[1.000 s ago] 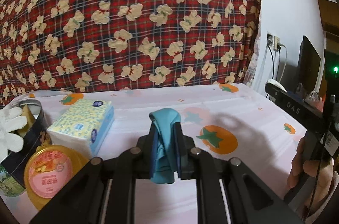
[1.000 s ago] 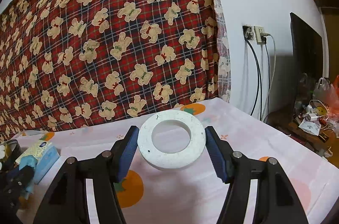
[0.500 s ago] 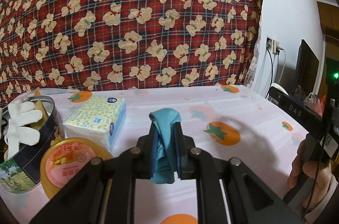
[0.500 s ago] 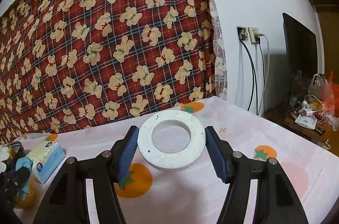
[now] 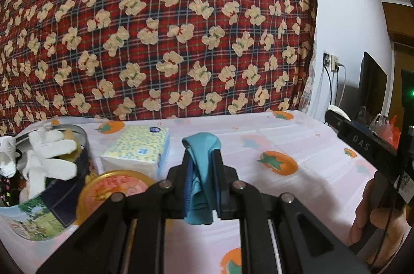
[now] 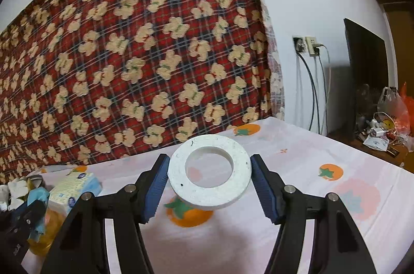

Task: Organize soft objects
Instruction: 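Carry the tape roll and teal cloth over the metal tin with both grippers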

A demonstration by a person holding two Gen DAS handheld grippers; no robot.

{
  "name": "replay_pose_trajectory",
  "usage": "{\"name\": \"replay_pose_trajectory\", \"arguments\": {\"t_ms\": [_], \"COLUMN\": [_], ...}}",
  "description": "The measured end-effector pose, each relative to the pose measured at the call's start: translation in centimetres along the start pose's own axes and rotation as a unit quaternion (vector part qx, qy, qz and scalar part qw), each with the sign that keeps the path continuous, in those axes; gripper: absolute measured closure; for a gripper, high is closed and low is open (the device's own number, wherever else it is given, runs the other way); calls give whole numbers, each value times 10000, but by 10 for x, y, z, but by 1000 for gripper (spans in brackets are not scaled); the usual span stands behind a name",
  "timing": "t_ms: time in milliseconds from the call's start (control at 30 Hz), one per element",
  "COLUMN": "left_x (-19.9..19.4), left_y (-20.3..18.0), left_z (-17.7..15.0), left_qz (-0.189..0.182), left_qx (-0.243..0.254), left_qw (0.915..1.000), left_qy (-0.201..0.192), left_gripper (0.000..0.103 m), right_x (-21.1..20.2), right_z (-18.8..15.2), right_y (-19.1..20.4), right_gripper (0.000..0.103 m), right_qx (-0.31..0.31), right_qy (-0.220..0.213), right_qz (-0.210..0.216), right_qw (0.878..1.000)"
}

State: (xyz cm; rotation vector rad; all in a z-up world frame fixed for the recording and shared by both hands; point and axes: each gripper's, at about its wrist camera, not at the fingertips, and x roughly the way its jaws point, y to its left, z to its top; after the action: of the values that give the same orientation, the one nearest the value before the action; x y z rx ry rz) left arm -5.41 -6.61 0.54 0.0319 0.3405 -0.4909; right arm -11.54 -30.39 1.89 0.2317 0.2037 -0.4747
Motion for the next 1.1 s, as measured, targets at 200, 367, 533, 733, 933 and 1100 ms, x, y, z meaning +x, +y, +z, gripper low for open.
{"name": "replay_pose_trajectory", "arguments": {"t_ms": [200,367,533,733,933,1100], "left_x": [-16,-26,-35,-42,-48,-55], "left_y": [22,42,66,93,116,134], "left_z": [-1,-3,-5,-7,-8,-6], "left_qz": [9,63,205,400,559,740], "left_qx": [-100,-171,-335,-479,-622,-666], "left_qw": [9998,9996,9988,9976,9960,9943], "left_qy": [-149,-223,-289,-313,-326,-392], "left_gripper": [91,91,91,91,91,91], "right_x": [-12,-22,-31,-37,-43,-46], "right_z": [-7,-14,-21,-30,-39,-45], "right_y": [31,59,87,121,154,180], "right_gripper": [38,38,38,38,37,37], "right_qx": [-158,-302,-432,-567,-760,-832], "right_qy": [-60,-101,-93,-46,-34,-13], "right_qz": [194,343,585,883,1174,1412], "right_qw": [9997,9989,9973,9945,9902,9865]}}
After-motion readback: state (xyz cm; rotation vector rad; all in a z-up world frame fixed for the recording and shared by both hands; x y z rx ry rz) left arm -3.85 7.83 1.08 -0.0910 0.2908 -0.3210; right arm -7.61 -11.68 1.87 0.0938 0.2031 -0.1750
